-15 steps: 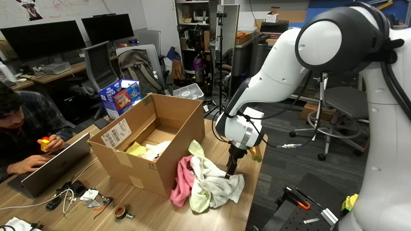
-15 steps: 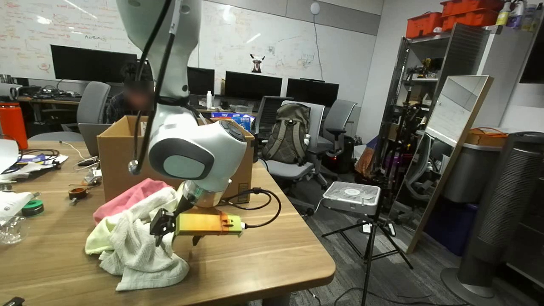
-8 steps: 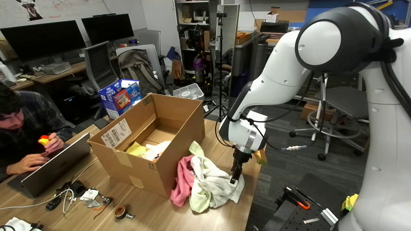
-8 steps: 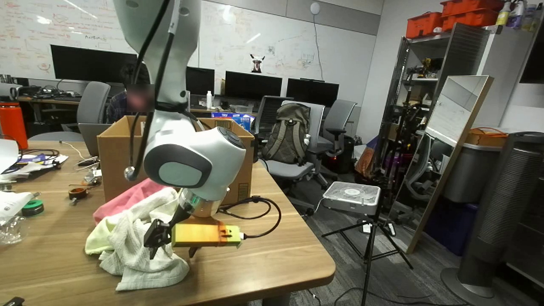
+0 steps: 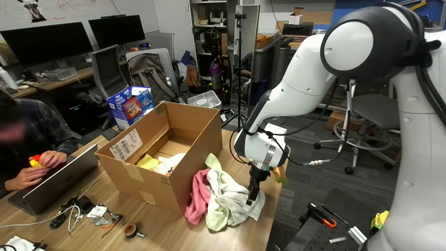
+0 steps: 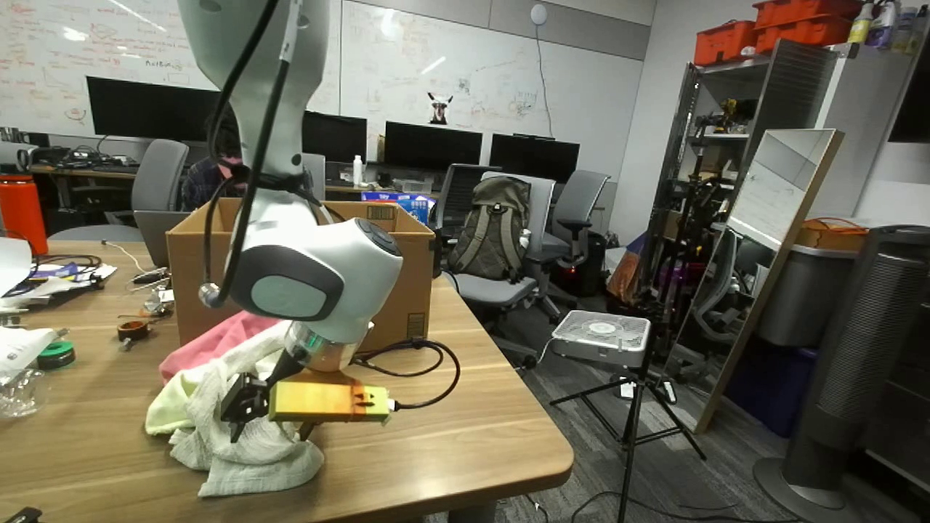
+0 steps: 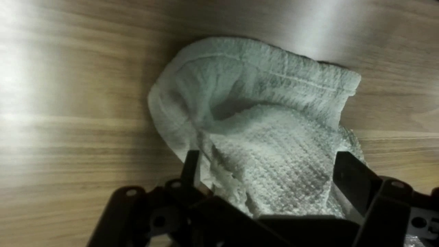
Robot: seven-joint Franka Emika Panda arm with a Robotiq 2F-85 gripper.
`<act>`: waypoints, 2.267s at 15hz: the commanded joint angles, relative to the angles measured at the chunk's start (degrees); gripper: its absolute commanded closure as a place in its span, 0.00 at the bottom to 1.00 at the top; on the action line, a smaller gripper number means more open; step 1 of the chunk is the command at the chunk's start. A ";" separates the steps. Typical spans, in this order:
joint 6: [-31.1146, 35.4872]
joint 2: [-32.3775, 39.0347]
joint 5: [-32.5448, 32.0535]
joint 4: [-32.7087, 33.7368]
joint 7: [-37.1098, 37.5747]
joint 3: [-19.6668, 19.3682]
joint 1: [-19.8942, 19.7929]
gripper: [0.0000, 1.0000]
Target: Pick up three cloths from the table and put them in the box.
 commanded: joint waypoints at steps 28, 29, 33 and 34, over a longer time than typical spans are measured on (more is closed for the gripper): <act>-0.79 -4.91 4.71 -1.20 6.65 7.31 -0.33 0.93; -1.35 -6.10 5.72 -1.42 7.07 7.78 -0.43 0.94; -3.39 -11.44 9.95 -2.34 8.42 9.94 -0.85 0.89; -3.91 -12.63 10.95 -2.41 8.34 10.35 -0.91 0.89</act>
